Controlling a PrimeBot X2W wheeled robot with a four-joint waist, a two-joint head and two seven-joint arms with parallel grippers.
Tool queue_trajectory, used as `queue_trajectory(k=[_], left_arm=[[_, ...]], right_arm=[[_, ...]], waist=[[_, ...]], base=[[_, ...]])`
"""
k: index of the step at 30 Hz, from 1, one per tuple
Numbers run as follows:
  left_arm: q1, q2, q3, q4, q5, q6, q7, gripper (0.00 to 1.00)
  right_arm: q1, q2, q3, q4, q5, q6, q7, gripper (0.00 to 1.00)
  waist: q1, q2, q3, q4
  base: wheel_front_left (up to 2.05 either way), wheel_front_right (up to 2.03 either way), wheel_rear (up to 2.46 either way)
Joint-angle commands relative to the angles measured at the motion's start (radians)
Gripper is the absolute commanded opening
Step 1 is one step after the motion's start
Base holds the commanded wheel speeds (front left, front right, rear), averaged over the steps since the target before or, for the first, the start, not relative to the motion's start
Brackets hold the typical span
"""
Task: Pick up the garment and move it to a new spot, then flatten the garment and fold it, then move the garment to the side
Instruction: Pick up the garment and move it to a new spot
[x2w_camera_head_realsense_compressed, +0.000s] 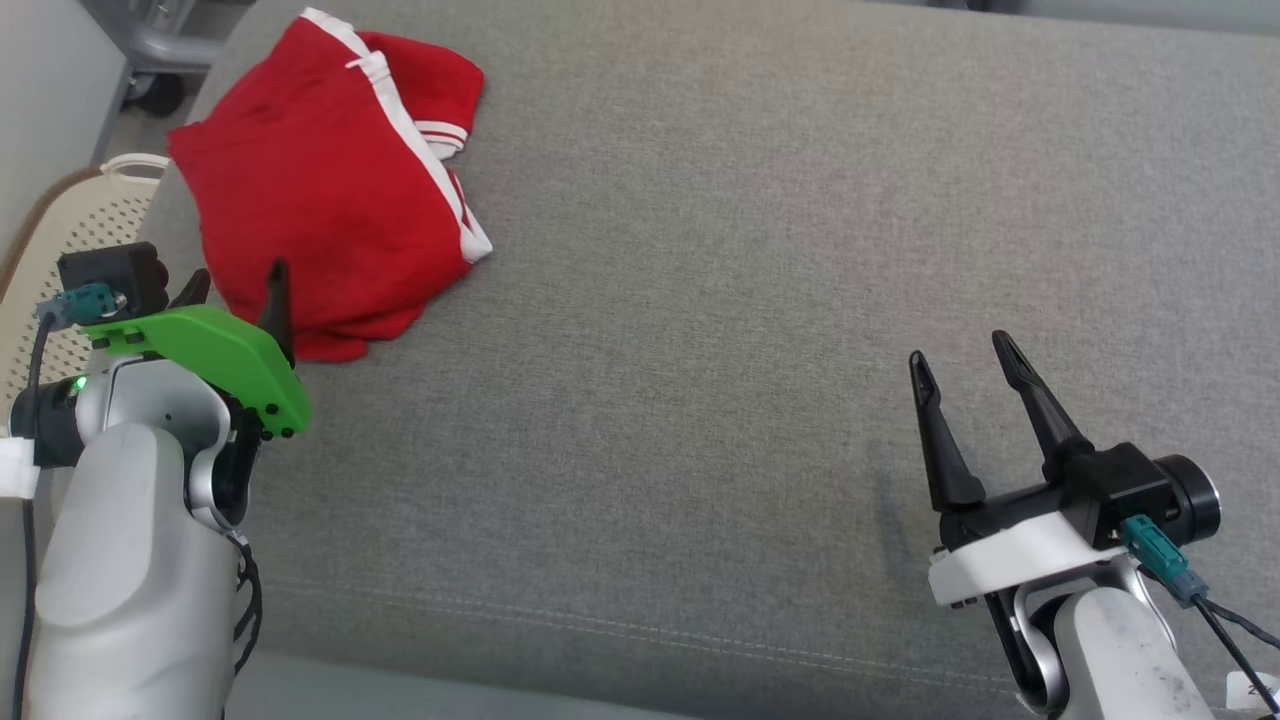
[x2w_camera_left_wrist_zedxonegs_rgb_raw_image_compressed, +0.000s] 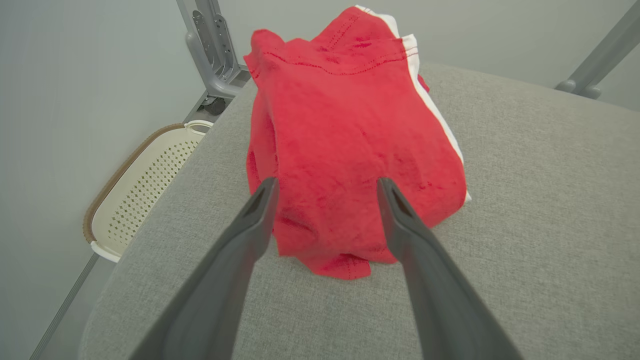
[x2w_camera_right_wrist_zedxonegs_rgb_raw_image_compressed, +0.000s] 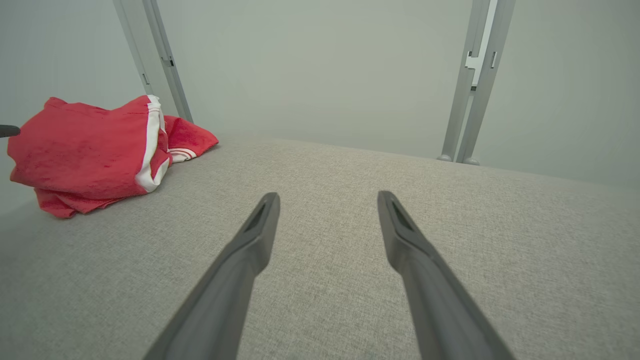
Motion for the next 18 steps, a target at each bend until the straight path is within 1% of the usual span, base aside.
queue_trajectory(k=[1,7,11,14,18], left_arm=[[-0.033,0.009,0.006,0.025,-0.006,0.008,0.009,1.0],[-0.091,0.041,0.021,0.099,-0.006,0.039,0.017,1.0],[-0.115,0.049,0.034,0.139,-0.014,0.059,0.013,1.0],[-0.121,0.058,0.033,0.157,-0.009,0.064,0.008,1.0],[-0.133,0.052,0.037,0.184,-0.024,0.055,-0.003,1.0]], right_arm=[[-0.021,-0.003,-0.003,-0.01,-0.015,0.0,-0.003,1.0],[-0.039,-0.003,-0.002,-0.024,-0.035,0.0,-0.003,1.0],[-0.043,-0.003,0.003,-0.025,-0.039,0.0,-0.003,1.0],[-0.047,-0.003,0.006,-0.026,-0.04,0.0,-0.003,1.0],[-0.052,-0.003,0.013,-0.026,-0.039,0.0,-0.003,1.0]], waist=[[-0.0001,0.0,0.075,-0.06],[-0.0001,0.0,0.135,-0.078],[-0.0001,0.0,0.157,-0.084],[-0.0001,0.0,0.162,-0.085],[-0.0001,0.0,0.169,-0.089]], base=[[0.0,0.0,0.0],[0.0,0.0,0.0],[0.0,0.0,0.0],[0.0,0.0,0.0],[0.0,0.0,0.0]])
